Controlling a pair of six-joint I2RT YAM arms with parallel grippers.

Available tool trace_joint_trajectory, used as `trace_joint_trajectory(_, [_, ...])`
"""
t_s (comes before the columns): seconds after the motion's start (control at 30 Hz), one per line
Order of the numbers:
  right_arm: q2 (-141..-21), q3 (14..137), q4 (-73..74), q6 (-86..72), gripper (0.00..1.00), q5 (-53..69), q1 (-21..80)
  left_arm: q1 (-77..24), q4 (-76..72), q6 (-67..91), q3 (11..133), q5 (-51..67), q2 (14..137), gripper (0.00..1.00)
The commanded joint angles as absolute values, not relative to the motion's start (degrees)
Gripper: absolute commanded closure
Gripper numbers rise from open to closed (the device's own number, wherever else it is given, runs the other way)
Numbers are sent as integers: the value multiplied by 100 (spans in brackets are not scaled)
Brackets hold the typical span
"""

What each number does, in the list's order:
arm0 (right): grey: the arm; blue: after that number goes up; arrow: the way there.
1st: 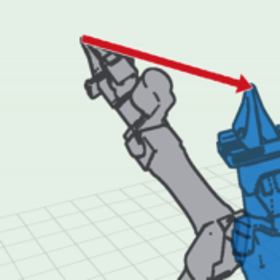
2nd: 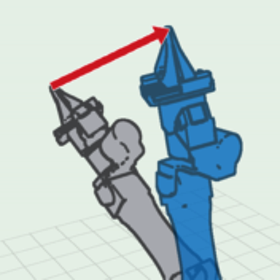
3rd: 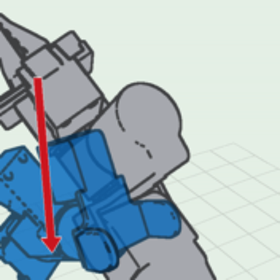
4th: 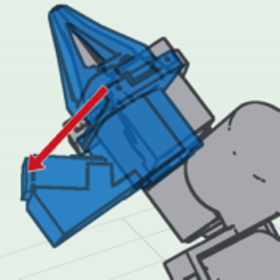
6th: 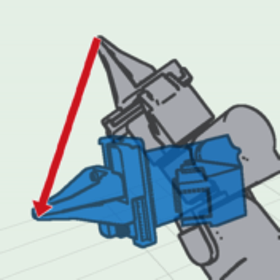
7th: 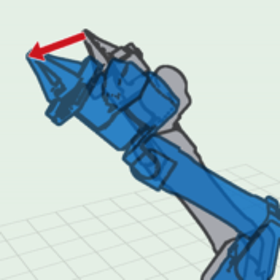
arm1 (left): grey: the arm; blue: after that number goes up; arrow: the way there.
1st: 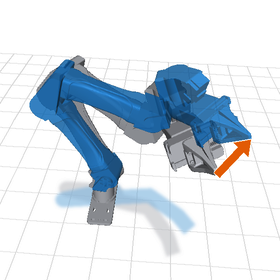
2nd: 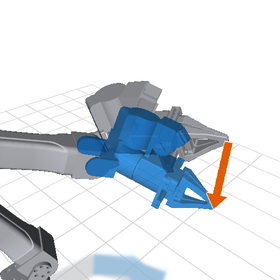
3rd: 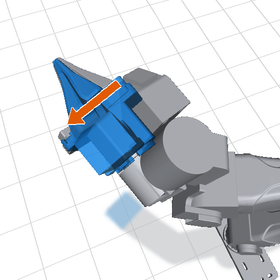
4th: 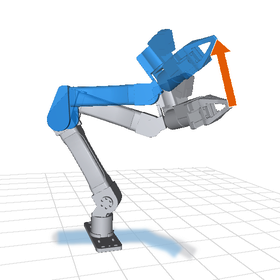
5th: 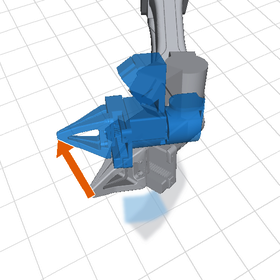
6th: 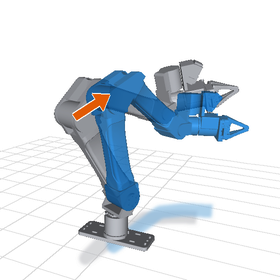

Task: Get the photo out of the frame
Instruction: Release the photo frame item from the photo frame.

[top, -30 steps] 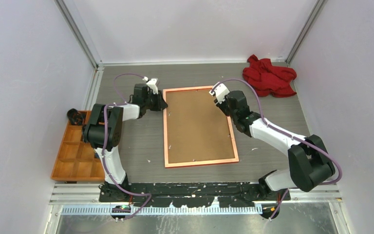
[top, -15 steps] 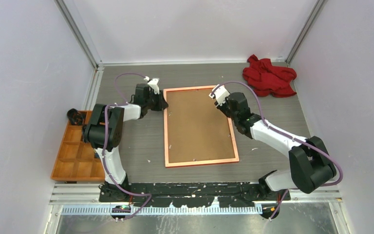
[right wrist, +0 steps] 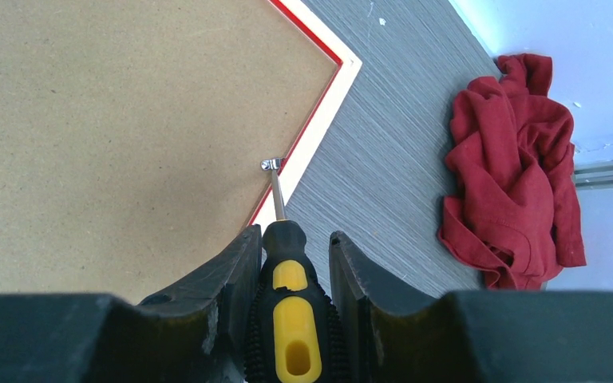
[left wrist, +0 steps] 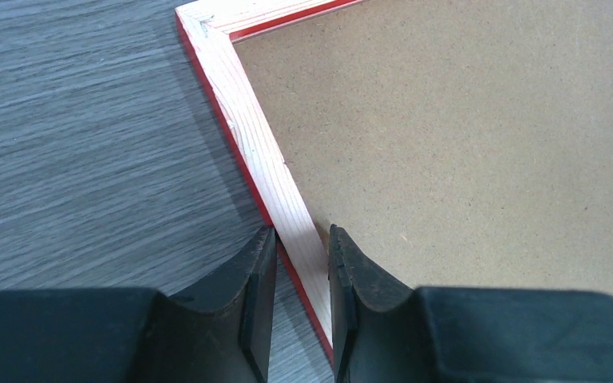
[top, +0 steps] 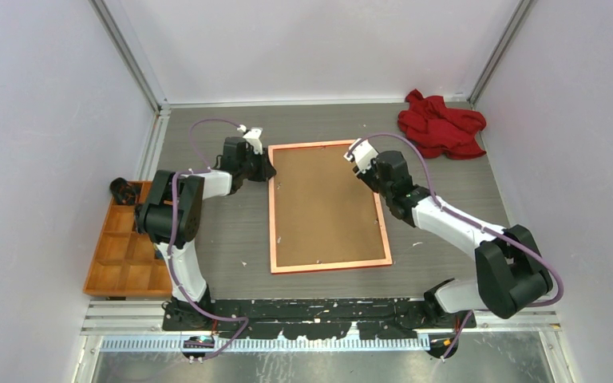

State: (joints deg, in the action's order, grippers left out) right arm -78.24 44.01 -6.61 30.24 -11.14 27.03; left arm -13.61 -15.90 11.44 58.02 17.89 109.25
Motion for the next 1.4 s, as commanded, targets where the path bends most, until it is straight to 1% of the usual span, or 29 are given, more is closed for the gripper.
trace_joint_trajectory(0.0, [-7529, 4456, -757, 3024, 99, -1120, 2629, -1468, -1433, 862, 5682, 1916, 10784, 92])
trace_joint_trajectory(0.4, [-7695, 4403, -1027, 3078, 99, -1316, 2618, -1468, -1415, 853, 5694, 1933, 10792, 92])
trace_joint_trajectory(1.37, [-7955, 4401, -910, 3186, 99, -1255, 2624, -1469, -1380, 844, 5715, 1951, 10798, 93])
